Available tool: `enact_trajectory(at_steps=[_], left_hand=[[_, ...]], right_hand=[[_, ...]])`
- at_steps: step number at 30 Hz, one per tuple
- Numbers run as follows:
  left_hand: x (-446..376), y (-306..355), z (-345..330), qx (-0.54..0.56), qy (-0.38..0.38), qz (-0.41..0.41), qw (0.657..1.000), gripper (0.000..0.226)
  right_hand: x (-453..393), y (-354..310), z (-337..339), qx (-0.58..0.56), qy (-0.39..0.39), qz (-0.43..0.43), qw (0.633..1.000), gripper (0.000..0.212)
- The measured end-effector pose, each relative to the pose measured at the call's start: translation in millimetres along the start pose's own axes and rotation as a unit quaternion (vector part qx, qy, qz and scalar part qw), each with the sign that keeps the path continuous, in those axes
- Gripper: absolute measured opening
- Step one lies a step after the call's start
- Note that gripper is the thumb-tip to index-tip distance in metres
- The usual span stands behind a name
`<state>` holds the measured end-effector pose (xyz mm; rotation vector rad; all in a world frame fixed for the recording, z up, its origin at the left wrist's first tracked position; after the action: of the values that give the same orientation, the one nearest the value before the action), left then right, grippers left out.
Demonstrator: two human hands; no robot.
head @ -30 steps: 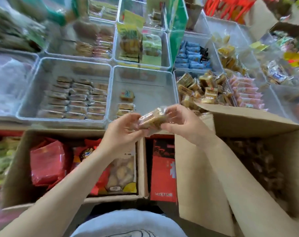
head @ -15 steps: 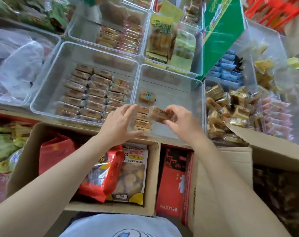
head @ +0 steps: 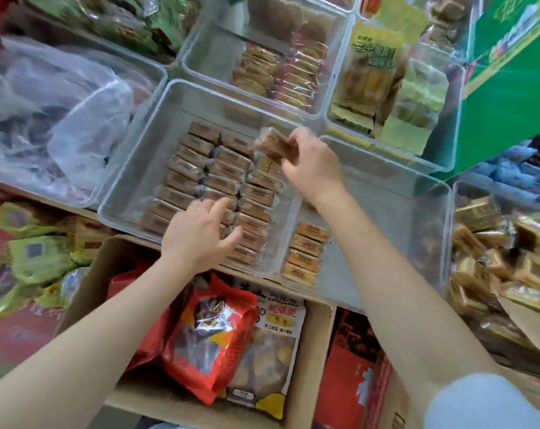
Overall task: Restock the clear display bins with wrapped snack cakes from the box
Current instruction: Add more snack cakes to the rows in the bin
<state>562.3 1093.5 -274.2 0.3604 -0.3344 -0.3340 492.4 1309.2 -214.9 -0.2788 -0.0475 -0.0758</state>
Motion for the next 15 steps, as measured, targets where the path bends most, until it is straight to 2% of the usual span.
enact_trajectory(at_steps=[3,6,9,13,15], left_hand=[[-1.9,-2.6,-0.1,0.002,0.004,0.012,1.0,0.071],[-2.7,-2.4,-1.1,0.009,-0.007,0.019,1.0,0.071],[-3.2,-3.1,-1.4,0.012,-0.003,0.017,1.0,0.07],[-2.3,-2.5,-3.3,0.015,0.018,0.006,1.0,0.066],[-2.7,-2.0,-2.6,0.016,0.019,0.004,1.0,0.067]], right_hand=[[-27.1,-15.9,-17.2,0.189,-0.055,0.019,0.98,0.023],[-45.9,-24.1,-34.6,0.252,-0.13,0.007,0.959,0.031],[-57.8,-26.1,-46.3,0.266,-0.158,0.004,0.951,0.032],[-56.7,-22.9,-56.1,0.217,-0.18,-0.001,0.959,0.044],[-52.9,-21.7,-54.5,0.184,-0.178,-0.004,0.967,0.038]])
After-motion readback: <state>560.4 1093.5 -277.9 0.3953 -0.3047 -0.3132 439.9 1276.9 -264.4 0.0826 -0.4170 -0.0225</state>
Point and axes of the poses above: each hand's wrist, its own x-axis away from the middle knuckle, its own z-axis out of the back of the hand, y = z × x, the point moved 4 cm from there along -x, towards the middle knuckle, and after that the axes turned 7 degrees about x, right-handed, at the moved point
